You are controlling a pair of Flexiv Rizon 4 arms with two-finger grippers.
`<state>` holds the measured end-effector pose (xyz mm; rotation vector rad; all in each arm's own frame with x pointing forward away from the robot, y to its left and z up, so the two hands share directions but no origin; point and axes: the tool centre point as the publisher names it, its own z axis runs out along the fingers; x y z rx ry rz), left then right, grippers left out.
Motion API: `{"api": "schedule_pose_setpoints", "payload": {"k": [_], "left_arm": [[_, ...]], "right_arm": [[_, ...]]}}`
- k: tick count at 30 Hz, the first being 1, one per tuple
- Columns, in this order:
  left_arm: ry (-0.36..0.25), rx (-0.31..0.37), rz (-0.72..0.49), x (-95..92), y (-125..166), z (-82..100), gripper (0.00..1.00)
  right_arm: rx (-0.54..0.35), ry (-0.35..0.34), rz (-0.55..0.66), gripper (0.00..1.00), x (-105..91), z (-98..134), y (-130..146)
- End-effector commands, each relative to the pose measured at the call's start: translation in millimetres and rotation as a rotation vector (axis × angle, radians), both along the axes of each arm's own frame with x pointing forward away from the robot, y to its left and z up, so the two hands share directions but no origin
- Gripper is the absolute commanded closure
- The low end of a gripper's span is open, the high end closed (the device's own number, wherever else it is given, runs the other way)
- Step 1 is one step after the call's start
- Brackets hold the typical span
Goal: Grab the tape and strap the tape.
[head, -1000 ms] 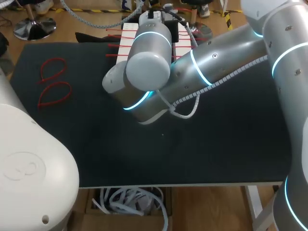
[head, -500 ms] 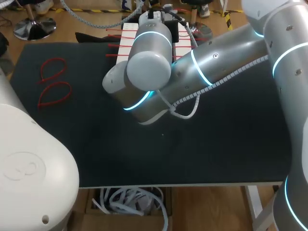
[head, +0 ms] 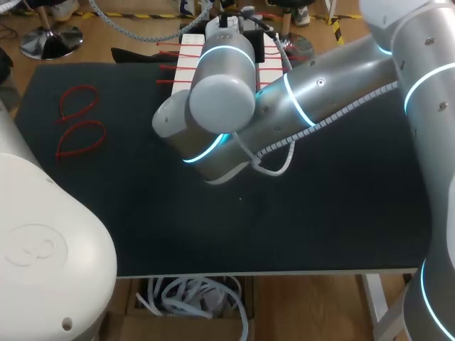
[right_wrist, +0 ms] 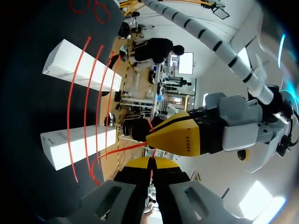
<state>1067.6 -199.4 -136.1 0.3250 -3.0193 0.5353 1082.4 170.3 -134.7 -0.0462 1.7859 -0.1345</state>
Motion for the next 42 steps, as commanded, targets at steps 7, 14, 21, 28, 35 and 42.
{"api": "schedule_pose_setpoints", "payload": {"k": [7,14,21,28,35,42], "left_arm": [[0.001,0.003,0.001,-0.3,-0.4,1.2,1.0],[0.001,0.003,0.001,-0.3,-0.4,1.2,1.0],[0.001,0.003,0.001,-0.3,-0.4,1.2,1.0],[0.001,0.003,0.001,-0.3,-0.4,1.2,1.0],[0.001,0.003,0.001,-0.3,-0.4,1.2,1.0],[0.001,0.003,0.001,-0.3,-0.4,1.2,1.0]], "right_arm": [[0.022,0.045,0.061,1.0,2.0,4.1,-1.1],[0.026,0.054,0.081,1.0,1.3,2.8,1.7],[0.056,0.071,0.111,1.0,0.3,2.5,3.9],[0.073,0.077,0.135,1.0,-1.6,5.3,4.4],[0.088,0.082,0.173,1.0,-3.0,4.7,3.4],[0.085,0.076,0.2,1.0,-4.7,6.7,5.0]]}}
